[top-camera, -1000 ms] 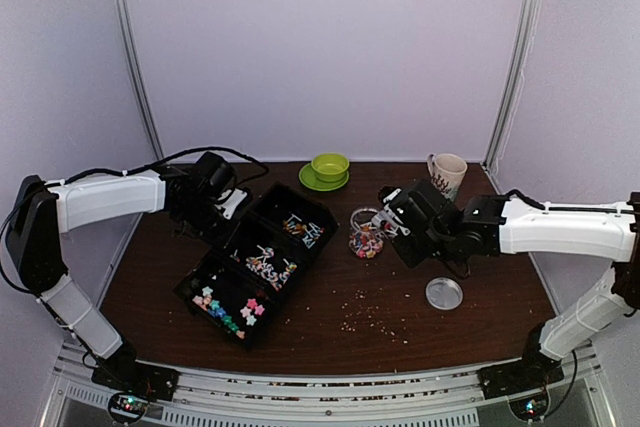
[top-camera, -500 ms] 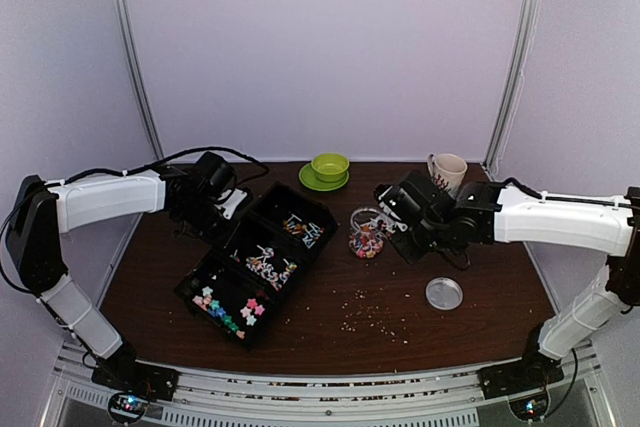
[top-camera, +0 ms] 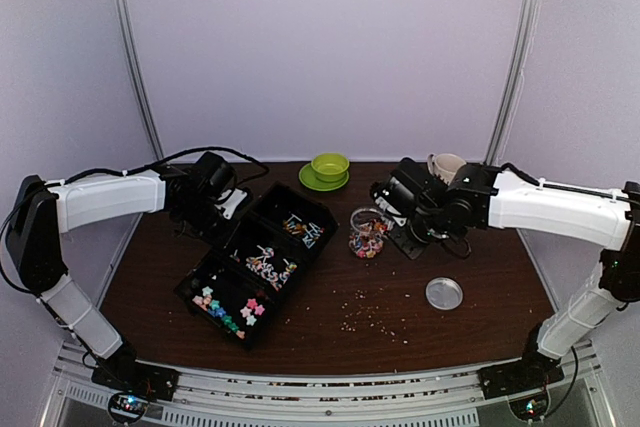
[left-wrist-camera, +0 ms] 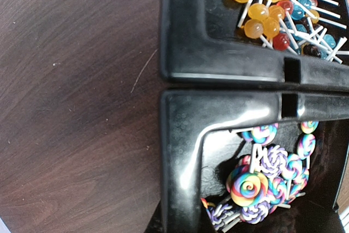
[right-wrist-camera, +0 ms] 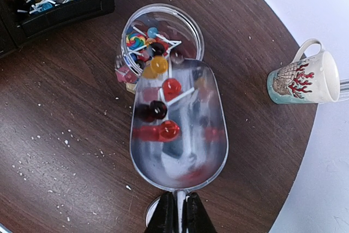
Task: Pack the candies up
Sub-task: Place the fake candies in the packing bottle, then adjust the fake candies in the storage box.
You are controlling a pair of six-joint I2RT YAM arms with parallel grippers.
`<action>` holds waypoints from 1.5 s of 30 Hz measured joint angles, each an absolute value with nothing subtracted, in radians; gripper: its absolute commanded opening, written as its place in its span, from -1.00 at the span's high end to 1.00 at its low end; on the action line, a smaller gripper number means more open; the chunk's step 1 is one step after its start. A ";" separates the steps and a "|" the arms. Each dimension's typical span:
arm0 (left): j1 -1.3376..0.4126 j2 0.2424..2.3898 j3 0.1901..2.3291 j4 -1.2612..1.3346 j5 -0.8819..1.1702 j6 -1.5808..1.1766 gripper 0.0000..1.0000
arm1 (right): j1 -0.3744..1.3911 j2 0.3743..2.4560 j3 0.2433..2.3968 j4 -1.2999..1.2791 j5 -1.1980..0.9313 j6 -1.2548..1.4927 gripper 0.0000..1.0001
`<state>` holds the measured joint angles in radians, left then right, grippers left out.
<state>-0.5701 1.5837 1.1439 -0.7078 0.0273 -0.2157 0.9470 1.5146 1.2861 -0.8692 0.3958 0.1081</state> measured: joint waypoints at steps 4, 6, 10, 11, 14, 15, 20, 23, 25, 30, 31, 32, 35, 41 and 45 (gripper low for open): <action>-0.570 1.584 1.144 -0.708 0.027 -0.216 1.00 | 0.947 1.516 1.306 -0.902 0.395 0.102 1.00; -0.570 1.584 1.144 -0.708 0.027 -0.216 1.00 | 0.947 1.517 1.312 -0.915 0.392 0.100 1.00; -0.570 1.584 1.144 -0.708 0.028 -0.216 1.00 | 0.947 1.520 1.326 -0.937 0.383 0.098 1.00; -0.570 1.584 1.144 -0.708 0.028 -0.216 1.00 | 0.947 1.521 1.331 -0.944 0.380 0.096 1.00; -0.570 1.584 1.144 -0.708 0.028 -0.216 1.00 | 0.947 1.533 1.354 -0.967 0.372 0.088 1.00; -0.570 1.584 1.144 -0.708 0.028 -0.216 1.00 | 0.947 1.537 1.361 -0.974 0.369 0.084 1.00; -0.570 1.584 1.144 -0.708 0.028 -0.216 1.00 | 0.947 1.559 1.403 -1.015 0.364 0.073 1.00; -0.570 1.584 1.144 -0.708 0.028 -0.216 1.00 | 0.947 1.570 1.428 -1.037 0.363 0.065 1.00; -0.570 1.584 1.144 -0.708 0.028 -0.216 1.00 | 0.947 1.577 1.444 -1.050 0.364 0.058 1.00; -0.570 1.584 1.144 -0.708 0.032 -0.216 1.00 | 0.957 1.586 1.495 -1.081 0.363 0.047 1.00; -0.570 1.584 1.144 -0.708 0.033 -0.216 1.00 | 0.960 1.586 1.506 -1.084 0.362 0.045 1.00; -0.570 1.584 1.144 -0.708 0.035 -0.216 1.00 | 0.965 1.586 1.521 -1.086 0.360 0.040 1.00; -0.569 1.584 1.144 -0.707 0.054 -0.218 1.00 | 0.986 1.586 1.560 -1.080 0.352 0.025 1.00; -0.559 1.602 1.138 -0.682 0.189 -0.240 1.00 | 1.009 1.575 1.587 -1.028 0.331 0.021 1.00; -0.533 1.654 1.114 -0.640 0.328 -0.273 1.00 | 1.011 1.556 1.587 -0.989 0.311 0.022 1.00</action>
